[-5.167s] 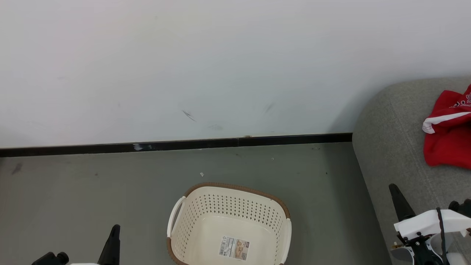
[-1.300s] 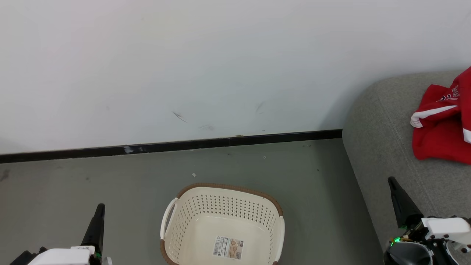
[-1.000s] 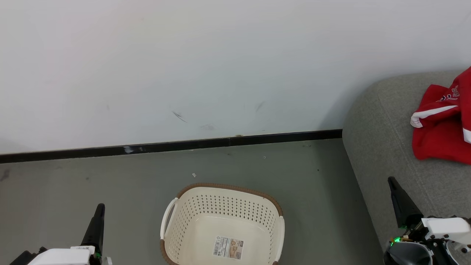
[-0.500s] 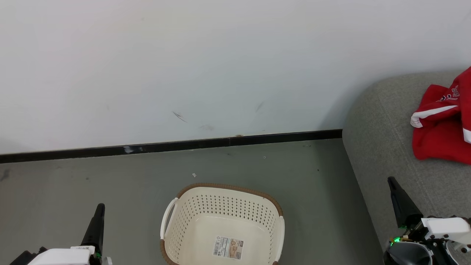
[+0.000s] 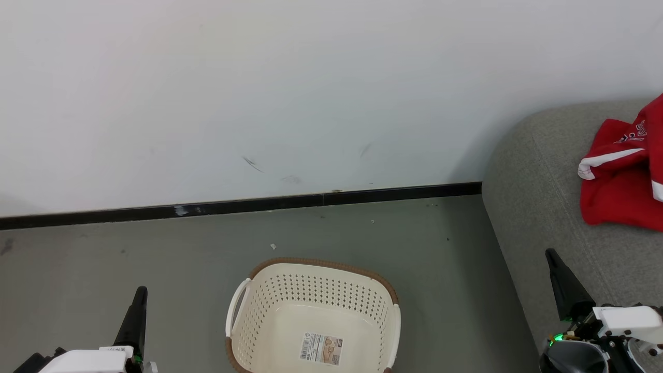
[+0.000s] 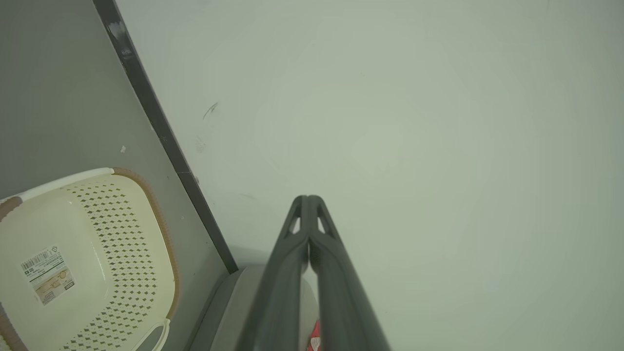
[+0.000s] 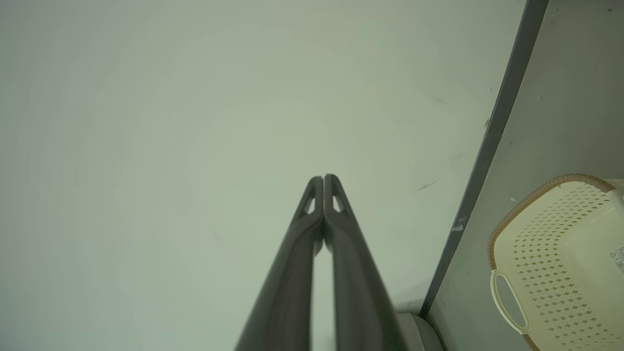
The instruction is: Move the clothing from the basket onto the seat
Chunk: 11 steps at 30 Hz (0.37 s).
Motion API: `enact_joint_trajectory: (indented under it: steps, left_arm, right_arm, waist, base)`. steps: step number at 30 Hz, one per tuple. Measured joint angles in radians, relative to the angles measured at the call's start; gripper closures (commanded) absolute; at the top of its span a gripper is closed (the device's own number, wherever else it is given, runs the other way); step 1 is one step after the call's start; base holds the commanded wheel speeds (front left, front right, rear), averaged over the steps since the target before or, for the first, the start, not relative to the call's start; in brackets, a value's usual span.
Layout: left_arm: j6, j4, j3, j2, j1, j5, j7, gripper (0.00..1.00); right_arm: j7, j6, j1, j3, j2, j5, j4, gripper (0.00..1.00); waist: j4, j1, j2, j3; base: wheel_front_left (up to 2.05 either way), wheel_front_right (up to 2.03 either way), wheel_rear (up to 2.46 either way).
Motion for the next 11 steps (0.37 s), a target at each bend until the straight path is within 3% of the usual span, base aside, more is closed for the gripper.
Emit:
enact_joint_trajectory:
  steps: [11]
  left_arm:
    - [0.000, 0.000, 0.000, 0.000, 0.000, 0.000, 0.000, 1.00]
  right_arm:
    - [0.000, 0.000, 0.000, 0.000, 0.000, 0.000, 0.000, 1.00]
  waist:
    - [0.000, 0.0000, 0.0000, 0.000]
  base:
    - [0.00, 0.00, 0.00]
